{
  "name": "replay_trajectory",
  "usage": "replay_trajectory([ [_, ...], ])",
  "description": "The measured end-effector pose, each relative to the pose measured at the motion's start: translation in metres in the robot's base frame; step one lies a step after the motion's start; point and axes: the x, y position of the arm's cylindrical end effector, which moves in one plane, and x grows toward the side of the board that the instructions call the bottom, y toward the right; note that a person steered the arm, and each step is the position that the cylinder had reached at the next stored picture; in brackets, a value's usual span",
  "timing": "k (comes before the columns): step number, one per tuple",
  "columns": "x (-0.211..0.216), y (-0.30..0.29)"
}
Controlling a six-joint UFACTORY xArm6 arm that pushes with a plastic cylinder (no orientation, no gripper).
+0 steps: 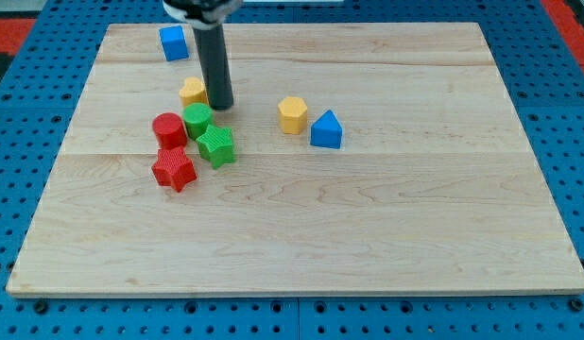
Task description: Place the yellow hexagon to the top left of the blue triangle
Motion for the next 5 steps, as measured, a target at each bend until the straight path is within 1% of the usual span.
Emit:
replay_trajectory([
  [1,-0.046,-0.037],
  [2,-0.044,0.027],
  [3,0.049,0.067],
  [4,0.079,0.013],
  [5,0.06,-0.051],
])
